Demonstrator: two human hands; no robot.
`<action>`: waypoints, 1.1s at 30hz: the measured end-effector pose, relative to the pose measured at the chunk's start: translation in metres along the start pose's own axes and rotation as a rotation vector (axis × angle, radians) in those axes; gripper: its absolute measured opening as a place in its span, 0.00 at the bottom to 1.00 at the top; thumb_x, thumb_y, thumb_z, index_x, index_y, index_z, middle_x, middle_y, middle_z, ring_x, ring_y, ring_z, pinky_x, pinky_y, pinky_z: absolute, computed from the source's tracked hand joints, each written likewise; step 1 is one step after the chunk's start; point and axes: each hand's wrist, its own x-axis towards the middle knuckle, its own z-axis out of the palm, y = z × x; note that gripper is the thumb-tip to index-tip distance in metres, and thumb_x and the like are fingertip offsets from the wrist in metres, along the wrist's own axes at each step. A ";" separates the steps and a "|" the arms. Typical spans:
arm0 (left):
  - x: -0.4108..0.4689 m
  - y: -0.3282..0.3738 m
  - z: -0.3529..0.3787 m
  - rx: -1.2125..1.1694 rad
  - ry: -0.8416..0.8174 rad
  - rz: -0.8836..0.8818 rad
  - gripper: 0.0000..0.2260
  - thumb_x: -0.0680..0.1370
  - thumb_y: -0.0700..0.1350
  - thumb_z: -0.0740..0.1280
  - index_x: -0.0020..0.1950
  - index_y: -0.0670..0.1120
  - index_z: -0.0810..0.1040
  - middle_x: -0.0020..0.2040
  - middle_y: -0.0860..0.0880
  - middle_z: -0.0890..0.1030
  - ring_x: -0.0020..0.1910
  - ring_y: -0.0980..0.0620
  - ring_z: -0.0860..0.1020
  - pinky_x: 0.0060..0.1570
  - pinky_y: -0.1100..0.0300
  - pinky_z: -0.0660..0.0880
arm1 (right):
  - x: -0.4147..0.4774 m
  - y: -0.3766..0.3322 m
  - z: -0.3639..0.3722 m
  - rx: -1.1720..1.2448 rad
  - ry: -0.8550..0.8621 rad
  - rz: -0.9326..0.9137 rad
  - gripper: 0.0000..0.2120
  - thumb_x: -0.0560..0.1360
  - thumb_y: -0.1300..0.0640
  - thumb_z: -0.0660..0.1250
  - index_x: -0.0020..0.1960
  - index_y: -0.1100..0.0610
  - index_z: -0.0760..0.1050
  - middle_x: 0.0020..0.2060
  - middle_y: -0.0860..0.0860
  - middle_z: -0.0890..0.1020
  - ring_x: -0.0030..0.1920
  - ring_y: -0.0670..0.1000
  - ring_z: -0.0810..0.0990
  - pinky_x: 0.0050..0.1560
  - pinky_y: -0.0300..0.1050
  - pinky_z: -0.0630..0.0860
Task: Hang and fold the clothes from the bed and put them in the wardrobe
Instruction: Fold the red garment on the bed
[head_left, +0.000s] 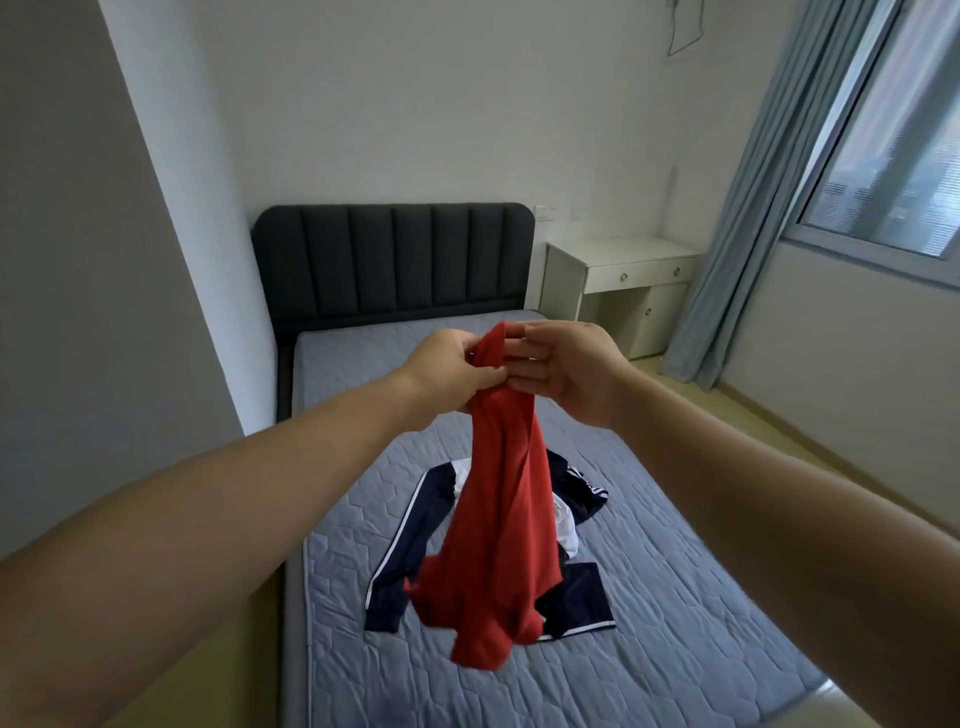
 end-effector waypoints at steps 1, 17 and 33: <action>0.002 0.000 -0.003 0.030 -0.003 0.006 0.09 0.79 0.39 0.71 0.59 0.44 0.80 0.50 0.42 0.85 0.49 0.43 0.85 0.50 0.42 0.83 | 0.001 0.006 0.003 0.052 0.045 -0.020 0.13 0.79 0.68 0.60 0.59 0.63 0.80 0.50 0.59 0.86 0.50 0.58 0.86 0.49 0.48 0.84; 0.040 0.015 -0.012 0.224 0.311 0.049 0.12 0.77 0.36 0.55 0.43 0.44 0.77 0.37 0.47 0.78 0.36 0.50 0.75 0.34 0.58 0.70 | 0.035 0.118 0.025 -0.611 0.334 -0.102 0.13 0.67 0.64 0.61 0.48 0.52 0.74 0.39 0.52 0.82 0.39 0.55 0.83 0.42 0.59 0.83; 0.118 0.007 0.049 0.028 0.428 -0.059 0.06 0.65 0.39 0.68 0.38 0.48 0.81 0.37 0.47 0.84 0.39 0.46 0.84 0.40 0.49 0.83 | -0.023 0.134 -0.236 -1.053 0.844 0.497 0.07 0.75 0.65 0.59 0.42 0.60 0.75 0.45 0.58 0.80 0.44 0.59 0.80 0.49 0.51 0.79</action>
